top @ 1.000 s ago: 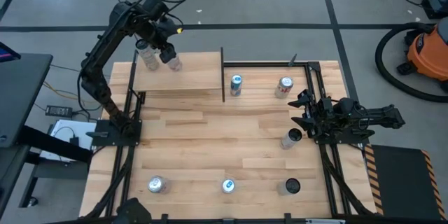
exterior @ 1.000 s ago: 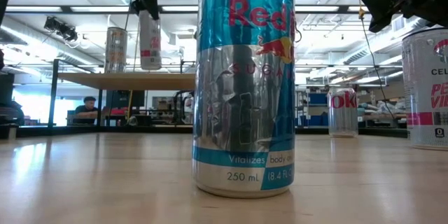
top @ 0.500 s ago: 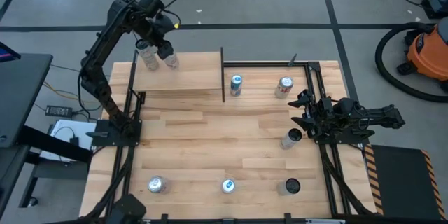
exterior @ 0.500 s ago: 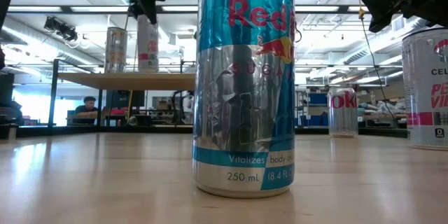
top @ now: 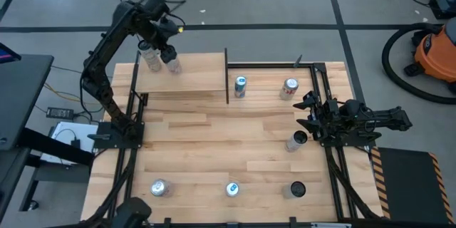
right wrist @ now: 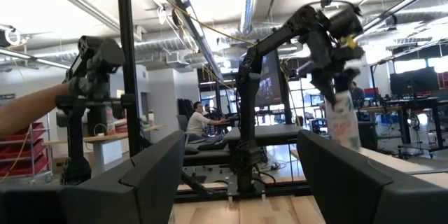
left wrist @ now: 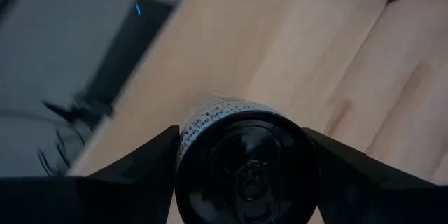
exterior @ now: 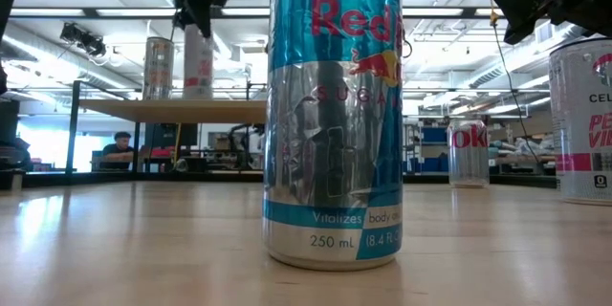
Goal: Place canned beverage on shelf
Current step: Put the left white-pink soda can on the shelf
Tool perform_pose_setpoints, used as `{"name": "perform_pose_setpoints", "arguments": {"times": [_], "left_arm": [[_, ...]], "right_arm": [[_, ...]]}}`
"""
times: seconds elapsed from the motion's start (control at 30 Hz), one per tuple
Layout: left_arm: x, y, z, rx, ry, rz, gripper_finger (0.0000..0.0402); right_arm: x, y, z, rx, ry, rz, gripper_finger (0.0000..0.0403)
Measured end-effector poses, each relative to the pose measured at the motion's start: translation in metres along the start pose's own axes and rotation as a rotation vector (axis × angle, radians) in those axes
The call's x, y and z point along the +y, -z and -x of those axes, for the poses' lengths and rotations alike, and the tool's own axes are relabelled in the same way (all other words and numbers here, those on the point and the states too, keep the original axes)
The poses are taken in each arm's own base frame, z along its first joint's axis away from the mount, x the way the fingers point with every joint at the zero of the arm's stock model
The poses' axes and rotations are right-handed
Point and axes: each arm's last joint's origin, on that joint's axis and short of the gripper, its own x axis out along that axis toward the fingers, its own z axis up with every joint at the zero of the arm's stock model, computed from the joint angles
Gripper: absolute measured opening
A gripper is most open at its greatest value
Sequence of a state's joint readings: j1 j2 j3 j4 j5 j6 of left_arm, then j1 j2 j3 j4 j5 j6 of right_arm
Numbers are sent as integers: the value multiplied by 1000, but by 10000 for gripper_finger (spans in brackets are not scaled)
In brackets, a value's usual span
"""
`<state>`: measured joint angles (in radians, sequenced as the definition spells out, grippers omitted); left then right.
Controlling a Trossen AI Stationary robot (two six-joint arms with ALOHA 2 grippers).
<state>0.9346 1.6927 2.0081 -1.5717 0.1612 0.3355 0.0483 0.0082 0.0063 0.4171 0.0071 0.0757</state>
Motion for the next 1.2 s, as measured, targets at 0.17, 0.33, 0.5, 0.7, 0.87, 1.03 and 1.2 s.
{"name": "perform_pose_setpoints", "arguments": {"times": [0.17,0.33,0.5,0.7,0.87,1.03,1.2], "left_arm": [[1,2,-11,29,16,-48,268],[2,3,-10,33,7,-55,268],[10,6,-3,36,-30,-1,268],[14,7,-2,34,-42,34,268],[15,7,-2,30,-37,34,268],[15,7,-2,29,-37,33,275],[15,7,-2,30,-37,31,301]], "right_arm": [[0,0,0,0,0,0,285],[0,0,0,-1,0,0,285],[0,0,0,-1,0,0,285],[0,0,0,0,0,0,285],[0,0,0,-1,0,0,285],[0,0,0,-1,0,0,285],[0,0,0,0,0,0,285]]}}
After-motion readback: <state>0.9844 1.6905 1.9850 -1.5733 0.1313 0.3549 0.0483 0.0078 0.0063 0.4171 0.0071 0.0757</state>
